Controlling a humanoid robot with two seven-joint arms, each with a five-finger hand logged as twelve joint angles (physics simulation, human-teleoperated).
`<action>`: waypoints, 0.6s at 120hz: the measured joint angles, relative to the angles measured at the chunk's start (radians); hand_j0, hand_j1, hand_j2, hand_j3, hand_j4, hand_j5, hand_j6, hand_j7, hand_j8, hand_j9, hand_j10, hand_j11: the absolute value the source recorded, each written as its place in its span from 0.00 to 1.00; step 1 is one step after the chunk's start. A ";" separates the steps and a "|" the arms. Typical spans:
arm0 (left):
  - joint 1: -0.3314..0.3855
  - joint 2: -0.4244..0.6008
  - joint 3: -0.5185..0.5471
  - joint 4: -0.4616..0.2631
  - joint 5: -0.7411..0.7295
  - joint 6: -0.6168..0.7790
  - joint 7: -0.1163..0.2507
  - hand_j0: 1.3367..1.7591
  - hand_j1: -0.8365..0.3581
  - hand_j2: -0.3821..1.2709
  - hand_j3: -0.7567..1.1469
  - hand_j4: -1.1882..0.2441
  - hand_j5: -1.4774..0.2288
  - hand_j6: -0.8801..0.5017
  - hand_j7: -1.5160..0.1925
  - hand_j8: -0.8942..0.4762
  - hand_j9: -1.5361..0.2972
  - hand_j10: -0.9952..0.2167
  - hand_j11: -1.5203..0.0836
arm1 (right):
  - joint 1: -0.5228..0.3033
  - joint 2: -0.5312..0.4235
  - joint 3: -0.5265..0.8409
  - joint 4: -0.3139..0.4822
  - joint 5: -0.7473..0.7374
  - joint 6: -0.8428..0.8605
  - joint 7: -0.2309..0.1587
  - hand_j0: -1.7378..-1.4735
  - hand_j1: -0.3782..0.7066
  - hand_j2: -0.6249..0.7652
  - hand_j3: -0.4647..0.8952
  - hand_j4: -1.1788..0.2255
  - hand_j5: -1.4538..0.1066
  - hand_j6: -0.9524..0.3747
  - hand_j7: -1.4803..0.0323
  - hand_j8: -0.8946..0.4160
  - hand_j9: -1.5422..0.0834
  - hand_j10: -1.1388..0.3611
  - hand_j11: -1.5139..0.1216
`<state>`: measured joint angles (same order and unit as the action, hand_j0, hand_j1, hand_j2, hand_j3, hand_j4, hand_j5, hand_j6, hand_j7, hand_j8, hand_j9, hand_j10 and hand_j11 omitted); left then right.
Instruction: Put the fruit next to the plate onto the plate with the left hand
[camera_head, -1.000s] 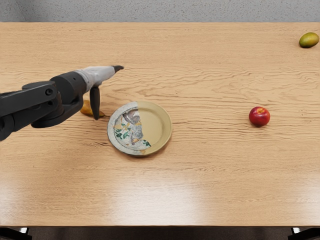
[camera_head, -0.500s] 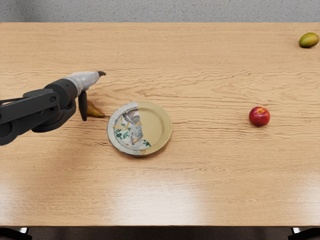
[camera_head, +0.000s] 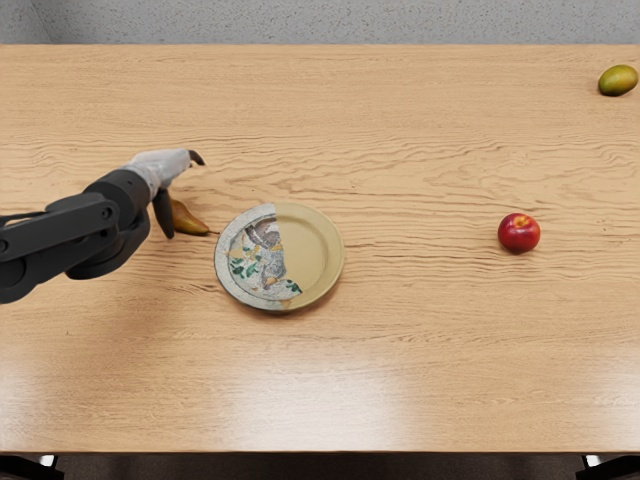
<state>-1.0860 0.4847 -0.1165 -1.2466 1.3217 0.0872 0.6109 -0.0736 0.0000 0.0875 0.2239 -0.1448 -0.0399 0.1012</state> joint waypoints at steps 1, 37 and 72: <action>0.002 0.000 0.001 0.001 0.000 0.002 0.000 0.76 0.78 0.26 0.40 0.67 0.70 0.48 0.72 0.49 0.68 0.64 0.77 | 0.000 0.000 0.000 0.000 0.000 0.000 0.000 0.30 0.04 0.45 0.34 0.83 0.92 0.71 0.97 0.67 0.94 0.75 0.91; 0.027 -0.005 0.017 0.023 0.000 0.025 0.000 0.76 0.72 0.27 0.40 0.64 0.66 0.44 0.68 0.45 0.64 0.59 0.73 | 0.000 0.000 0.000 0.000 0.000 0.000 0.000 0.30 0.04 0.45 0.34 0.83 0.92 0.71 0.97 0.67 0.94 0.75 0.91; 0.031 -0.006 0.018 0.026 0.000 0.073 0.000 0.76 0.65 0.27 0.40 0.59 0.61 0.39 0.63 0.40 0.60 0.54 0.67 | 0.000 0.000 0.000 0.000 0.000 0.000 0.000 0.30 0.04 0.45 0.34 0.83 0.92 0.71 0.97 0.67 0.94 0.75 0.91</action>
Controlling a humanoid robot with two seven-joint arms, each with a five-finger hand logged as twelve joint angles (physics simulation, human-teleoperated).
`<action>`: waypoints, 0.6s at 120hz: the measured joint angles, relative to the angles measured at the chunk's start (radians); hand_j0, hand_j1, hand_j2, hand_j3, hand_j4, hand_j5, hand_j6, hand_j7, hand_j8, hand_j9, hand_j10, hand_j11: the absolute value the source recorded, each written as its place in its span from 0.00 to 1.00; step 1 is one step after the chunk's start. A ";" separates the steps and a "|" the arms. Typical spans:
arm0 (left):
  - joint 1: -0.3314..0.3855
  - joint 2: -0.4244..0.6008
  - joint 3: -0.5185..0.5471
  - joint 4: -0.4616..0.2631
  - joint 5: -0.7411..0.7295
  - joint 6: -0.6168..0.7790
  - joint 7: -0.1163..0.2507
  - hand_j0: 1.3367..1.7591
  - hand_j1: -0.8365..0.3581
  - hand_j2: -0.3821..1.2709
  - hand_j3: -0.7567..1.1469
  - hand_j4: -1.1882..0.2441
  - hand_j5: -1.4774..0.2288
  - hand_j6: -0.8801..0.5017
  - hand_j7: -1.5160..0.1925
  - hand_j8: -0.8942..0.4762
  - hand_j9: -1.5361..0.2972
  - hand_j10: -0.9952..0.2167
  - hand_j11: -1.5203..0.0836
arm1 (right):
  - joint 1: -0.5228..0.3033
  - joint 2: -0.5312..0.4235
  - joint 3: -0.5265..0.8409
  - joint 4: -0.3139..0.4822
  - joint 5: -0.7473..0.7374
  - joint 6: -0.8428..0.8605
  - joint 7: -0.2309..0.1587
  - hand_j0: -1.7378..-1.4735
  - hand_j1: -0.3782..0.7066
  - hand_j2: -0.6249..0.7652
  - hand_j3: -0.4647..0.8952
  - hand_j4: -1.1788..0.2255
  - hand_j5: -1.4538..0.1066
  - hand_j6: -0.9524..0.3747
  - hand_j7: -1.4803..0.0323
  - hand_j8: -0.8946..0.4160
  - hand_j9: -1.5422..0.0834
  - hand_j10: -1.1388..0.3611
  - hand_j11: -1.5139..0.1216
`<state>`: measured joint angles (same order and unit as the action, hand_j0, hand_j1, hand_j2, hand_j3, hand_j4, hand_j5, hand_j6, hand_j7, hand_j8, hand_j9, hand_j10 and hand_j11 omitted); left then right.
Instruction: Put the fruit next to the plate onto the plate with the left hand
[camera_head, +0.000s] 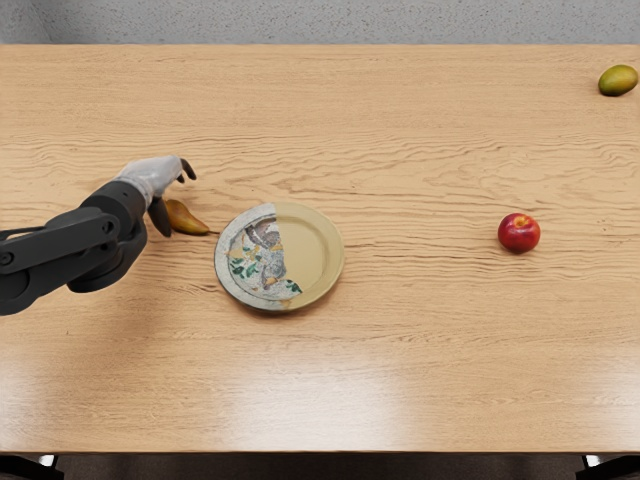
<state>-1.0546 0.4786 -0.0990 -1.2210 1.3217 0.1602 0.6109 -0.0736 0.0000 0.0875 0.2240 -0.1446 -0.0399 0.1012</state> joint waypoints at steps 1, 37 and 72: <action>0.000 0.000 0.000 0.000 0.000 0.001 0.000 0.76 0.65 0.27 0.40 0.59 0.60 0.39 0.63 0.40 0.60 0.54 0.67 | 0.000 0.000 0.000 0.000 0.000 0.000 0.000 0.30 0.04 0.45 0.34 0.83 0.92 0.71 0.97 0.67 0.94 0.75 0.91; 0.002 -0.027 0.015 0.008 0.000 0.022 0.000 0.76 0.63 0.28 0.40 0.58 0.59 0.37 0.61 0.39 0.58 0.52 0.66 | 0.000 0.000 0.000 0.000 0.000 0.000 0.000 0.30 0.04 0.45 0.34 0.83 0.92 0.71 0.97 0.67 0.94 0.75 0.91; 0.010 -0.031 0.056 0.009 0.007 0.080 0.000 0.76 0.60 0.28 0.40 0.56 0.57 0.35 0.59 0.37 0.56 0.50 0.63 | 0.000 0.000 0.000 0.000 0.000 0.000 0.000 0.30 0.04 0.45 0.34 0.83 0.92 0.71 0.97 0.67 0.94 0.75 0.91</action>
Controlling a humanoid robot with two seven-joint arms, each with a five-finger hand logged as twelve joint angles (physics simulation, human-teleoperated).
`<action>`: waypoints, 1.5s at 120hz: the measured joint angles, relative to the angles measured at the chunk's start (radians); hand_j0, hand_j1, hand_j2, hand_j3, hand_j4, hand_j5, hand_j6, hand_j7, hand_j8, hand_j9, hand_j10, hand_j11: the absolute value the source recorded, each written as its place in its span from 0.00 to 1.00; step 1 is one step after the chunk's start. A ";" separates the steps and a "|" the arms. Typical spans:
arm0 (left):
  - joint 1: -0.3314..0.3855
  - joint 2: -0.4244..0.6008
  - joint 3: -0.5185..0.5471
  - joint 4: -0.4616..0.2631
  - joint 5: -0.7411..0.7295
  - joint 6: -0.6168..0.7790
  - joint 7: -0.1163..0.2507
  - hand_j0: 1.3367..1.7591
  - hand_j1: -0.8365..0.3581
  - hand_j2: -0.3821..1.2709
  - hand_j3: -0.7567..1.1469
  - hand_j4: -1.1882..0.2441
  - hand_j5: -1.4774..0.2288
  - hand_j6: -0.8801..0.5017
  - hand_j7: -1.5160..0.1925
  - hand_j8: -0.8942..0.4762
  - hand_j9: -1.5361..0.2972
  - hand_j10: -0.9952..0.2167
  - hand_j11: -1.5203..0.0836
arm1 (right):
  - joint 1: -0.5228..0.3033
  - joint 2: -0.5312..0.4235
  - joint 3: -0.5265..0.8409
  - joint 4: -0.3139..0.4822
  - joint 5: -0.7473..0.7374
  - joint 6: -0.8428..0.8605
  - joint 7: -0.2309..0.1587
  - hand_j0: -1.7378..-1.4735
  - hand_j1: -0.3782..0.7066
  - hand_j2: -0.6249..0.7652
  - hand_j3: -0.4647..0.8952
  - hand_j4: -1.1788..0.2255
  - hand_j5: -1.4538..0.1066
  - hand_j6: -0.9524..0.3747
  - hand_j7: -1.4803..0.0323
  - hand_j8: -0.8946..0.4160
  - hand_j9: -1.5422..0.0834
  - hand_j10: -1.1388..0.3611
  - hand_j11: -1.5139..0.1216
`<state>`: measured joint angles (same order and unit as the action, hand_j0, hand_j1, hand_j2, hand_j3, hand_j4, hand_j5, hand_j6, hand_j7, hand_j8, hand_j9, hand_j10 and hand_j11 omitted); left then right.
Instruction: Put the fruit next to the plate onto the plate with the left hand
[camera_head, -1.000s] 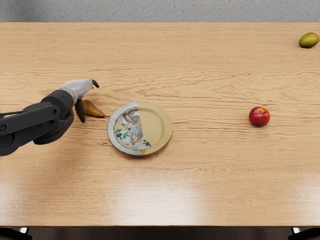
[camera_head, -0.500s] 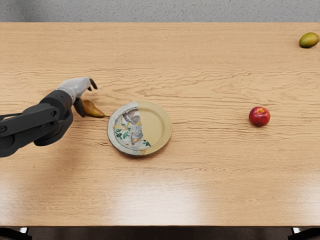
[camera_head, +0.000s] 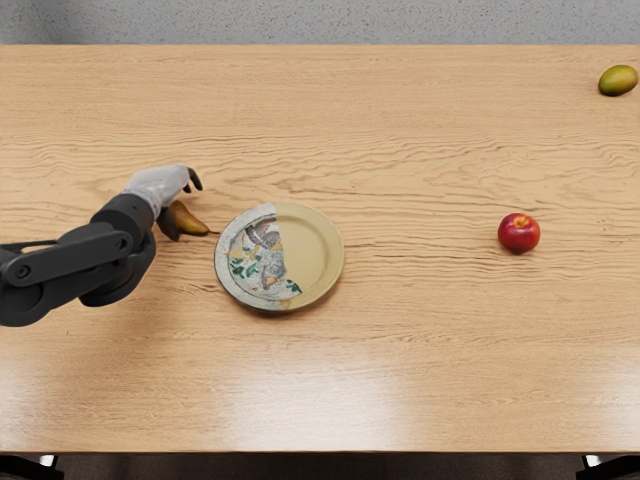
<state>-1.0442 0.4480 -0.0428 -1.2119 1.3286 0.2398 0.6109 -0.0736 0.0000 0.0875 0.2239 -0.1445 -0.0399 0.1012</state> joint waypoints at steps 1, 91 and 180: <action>0.000 0.000 0.002 0.000 0.000 0.003 0.000 0.76 0.60 0.28 0.40 0.55 0.57 0.35 0.59 0.36 0.56 0.50 0.63 | 0.000 0.000 0.000 0.000 0.000 0.000 0.000 0.30 0.04 0.45 0.34 0.83 0.92 0.71 0.97 0.67 0.94 0.75 0.91; 0.003 0.000 0.023 0.000 0.005 0.032 0.000 0.76 0.48 0.33 0.40 0.46 0.46 0.25 0.48 0.27 0.46 0.38 0.52 | 0.000 0.000 0.000 0.000 0.000 0.000 0.000 0.30 0.04 0.45 0.34 0.83 0.92 0.71 0.97 0.67 0.94 0.75 0.91; 0.000 0.001 0.021 0.008 -0.019 0.026 -0.001 0.71 0.46 0.39 0.41 0.40 0.41 0.20 0.43 0.24 0.40 0.32 0.45 | 0.000 0.000 0.000 0.000 0.000 0.000 0.000 0.30 0.04 0.45 0.34 0.83 0.92 0.71 0.97 0.67 0.94 0.75 0.91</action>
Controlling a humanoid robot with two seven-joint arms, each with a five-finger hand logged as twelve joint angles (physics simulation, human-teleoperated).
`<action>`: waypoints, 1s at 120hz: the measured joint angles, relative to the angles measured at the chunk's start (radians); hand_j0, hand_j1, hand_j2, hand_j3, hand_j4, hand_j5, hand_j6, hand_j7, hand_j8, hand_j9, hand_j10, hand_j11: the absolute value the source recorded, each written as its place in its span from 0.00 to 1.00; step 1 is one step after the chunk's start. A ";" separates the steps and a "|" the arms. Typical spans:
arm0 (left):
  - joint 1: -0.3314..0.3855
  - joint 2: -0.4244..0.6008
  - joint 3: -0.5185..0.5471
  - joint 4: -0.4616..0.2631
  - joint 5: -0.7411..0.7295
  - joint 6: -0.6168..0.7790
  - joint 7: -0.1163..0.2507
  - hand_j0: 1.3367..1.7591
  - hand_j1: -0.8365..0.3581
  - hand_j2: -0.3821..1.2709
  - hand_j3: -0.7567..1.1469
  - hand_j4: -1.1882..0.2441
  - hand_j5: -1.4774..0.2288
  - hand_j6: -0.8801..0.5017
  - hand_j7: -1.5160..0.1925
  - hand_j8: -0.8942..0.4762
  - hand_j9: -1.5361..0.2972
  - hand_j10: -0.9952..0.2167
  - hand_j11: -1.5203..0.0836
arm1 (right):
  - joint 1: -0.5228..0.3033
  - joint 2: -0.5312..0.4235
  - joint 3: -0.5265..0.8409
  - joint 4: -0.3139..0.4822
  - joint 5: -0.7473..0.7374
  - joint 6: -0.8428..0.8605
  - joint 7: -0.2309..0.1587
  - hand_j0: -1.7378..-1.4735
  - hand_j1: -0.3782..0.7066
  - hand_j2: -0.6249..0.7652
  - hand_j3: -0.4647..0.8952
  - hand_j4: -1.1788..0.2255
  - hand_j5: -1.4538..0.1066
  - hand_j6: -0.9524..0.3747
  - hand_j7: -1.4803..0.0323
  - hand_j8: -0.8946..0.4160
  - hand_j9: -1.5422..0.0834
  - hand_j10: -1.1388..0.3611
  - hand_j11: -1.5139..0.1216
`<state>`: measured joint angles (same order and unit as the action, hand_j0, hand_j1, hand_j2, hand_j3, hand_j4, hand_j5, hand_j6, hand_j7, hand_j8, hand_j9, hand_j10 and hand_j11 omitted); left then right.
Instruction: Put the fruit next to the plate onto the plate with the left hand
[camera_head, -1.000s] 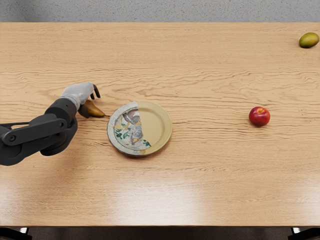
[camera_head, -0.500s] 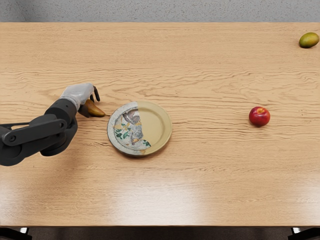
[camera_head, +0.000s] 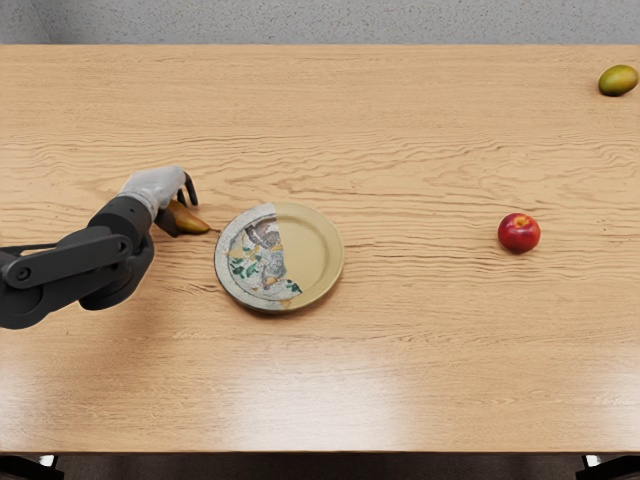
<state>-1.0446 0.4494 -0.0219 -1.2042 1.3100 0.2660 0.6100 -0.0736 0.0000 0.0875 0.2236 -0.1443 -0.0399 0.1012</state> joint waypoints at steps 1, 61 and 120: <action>0.000 0.000 0.000 0.000 0.000 0.000 0.000 0.71 0.46 0.39 0.41 0.40 0.41 0.20 0.43 0.24 0.40 0.32 0.45 | 0.000 0.000 0.000 0.000 0.000 0.000 0.000 0.30 0.04 0.45 0.34 0.83 0.92 0.71 0.97 0.67 0.94 0.75 0.91; 0.002 0.000 0.001 0.001 0.003 0.000 0.001 0.68 0.45 0.35 0.47 0.38 0.40 0.21 0.41 0.25 0.38 0.30 0.43 | 0.000 0.000 0.000 0.000 0.000 0.000 0.000 0.30 0.04 0.45 0.34 0.83 0.92 0.71 0.97 0.67 0.94 0.75 0.91; -0.014 0.005 -0.006 0.018 -0.082 -0.001 0.000 0.63 0.43 0.49 0.31 0.37 0.39 0.20 0.41 0.21 0.38 0.30 0.42 | 0.000 0.000 0.000 0.000 0.000 0.000 0.000 0.30 0.04 0.45 0.34 0.83 0.92 0.71 0.97 0.67 0.94 0.75 0.91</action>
<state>-1.0583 0.4548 -0.0281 -1.1858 1.2278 0.2651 0.6098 -0.0736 0.0000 0.0875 0.2234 -0.1444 -0.0399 0.1012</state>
